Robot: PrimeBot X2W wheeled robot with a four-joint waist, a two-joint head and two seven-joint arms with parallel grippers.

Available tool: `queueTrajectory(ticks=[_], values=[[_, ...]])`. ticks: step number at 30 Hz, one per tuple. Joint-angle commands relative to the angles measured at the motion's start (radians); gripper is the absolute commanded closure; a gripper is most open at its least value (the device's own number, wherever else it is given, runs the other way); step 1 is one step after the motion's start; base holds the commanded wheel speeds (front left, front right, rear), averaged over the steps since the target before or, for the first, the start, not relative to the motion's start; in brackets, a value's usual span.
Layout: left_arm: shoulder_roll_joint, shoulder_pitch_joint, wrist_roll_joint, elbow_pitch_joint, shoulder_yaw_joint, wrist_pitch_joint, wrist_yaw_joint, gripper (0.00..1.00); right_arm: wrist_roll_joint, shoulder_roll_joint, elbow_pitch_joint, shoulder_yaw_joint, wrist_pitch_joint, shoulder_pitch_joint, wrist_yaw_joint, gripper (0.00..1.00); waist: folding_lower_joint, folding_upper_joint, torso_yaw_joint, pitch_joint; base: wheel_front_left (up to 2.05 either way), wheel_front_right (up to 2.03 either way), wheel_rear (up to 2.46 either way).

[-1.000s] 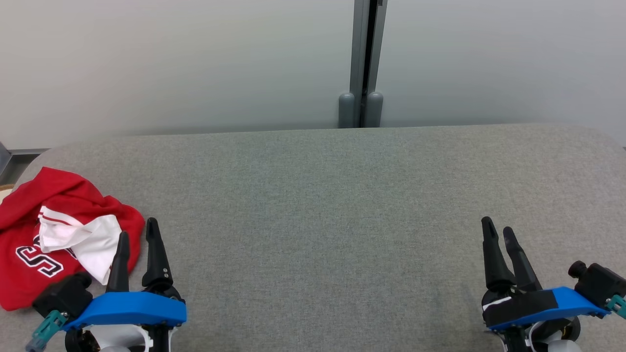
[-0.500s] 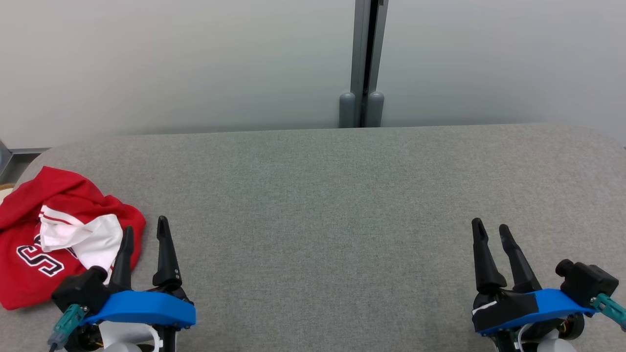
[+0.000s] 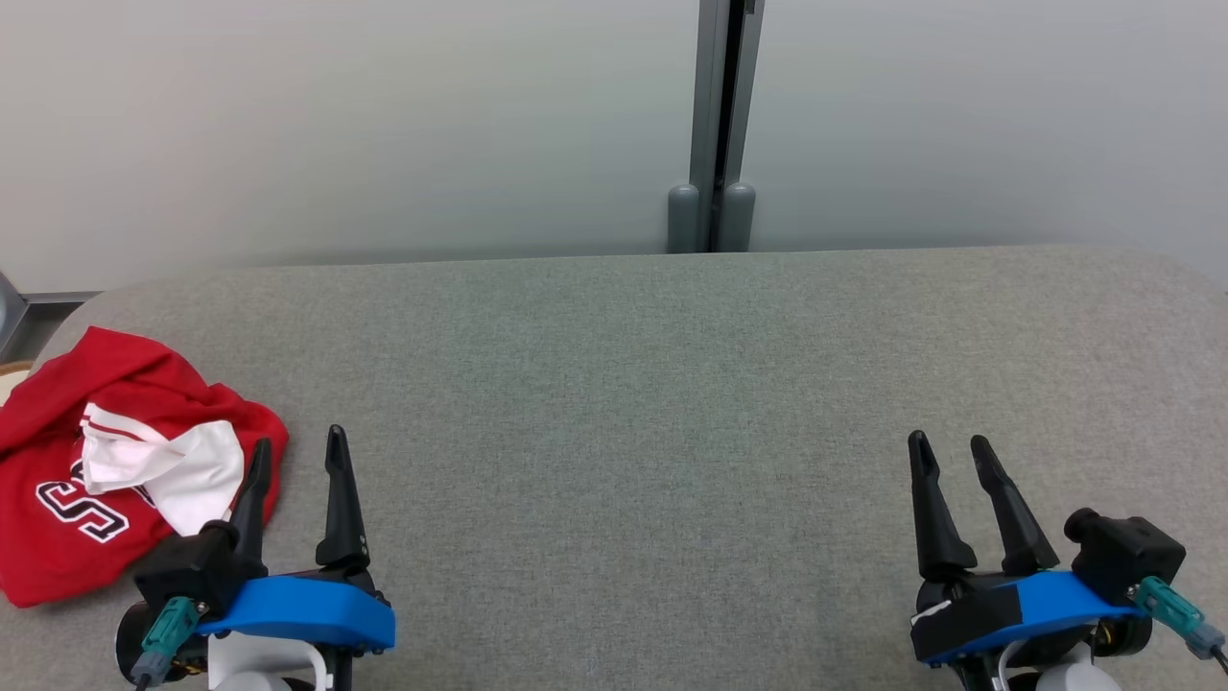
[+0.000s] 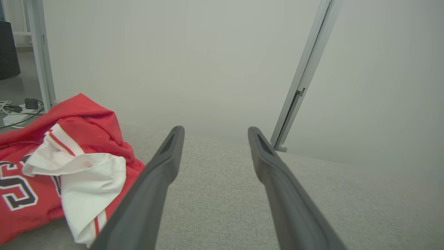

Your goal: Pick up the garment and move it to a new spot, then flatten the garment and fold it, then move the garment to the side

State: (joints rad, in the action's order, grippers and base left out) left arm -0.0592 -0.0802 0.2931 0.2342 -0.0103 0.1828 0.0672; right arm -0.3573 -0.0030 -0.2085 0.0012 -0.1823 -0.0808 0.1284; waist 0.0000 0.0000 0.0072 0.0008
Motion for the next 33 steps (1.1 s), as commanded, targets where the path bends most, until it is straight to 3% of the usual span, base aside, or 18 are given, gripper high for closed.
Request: queueTrajectory(ticks=[1,33], values=[[-0.009,-0.012,-0.028,-0.001,-0.006,0.011,-0.003,0.00,0.030,-0.006,0.001,0.004,-0.011,-0.022,0.003,0.00,0.0000,0.0000,0.001,0.000,0.00,0.00,0.00],[-0.032,-0.019,-0.236,0.065,-0.033,0.082,-0.046,0.00,0.283,-0.009,-0.041,0.017,-0.082,-0.023,0.003,0.00,0.0000,0.0000,0.005,-0.003,0.00,0.00,0.00]])
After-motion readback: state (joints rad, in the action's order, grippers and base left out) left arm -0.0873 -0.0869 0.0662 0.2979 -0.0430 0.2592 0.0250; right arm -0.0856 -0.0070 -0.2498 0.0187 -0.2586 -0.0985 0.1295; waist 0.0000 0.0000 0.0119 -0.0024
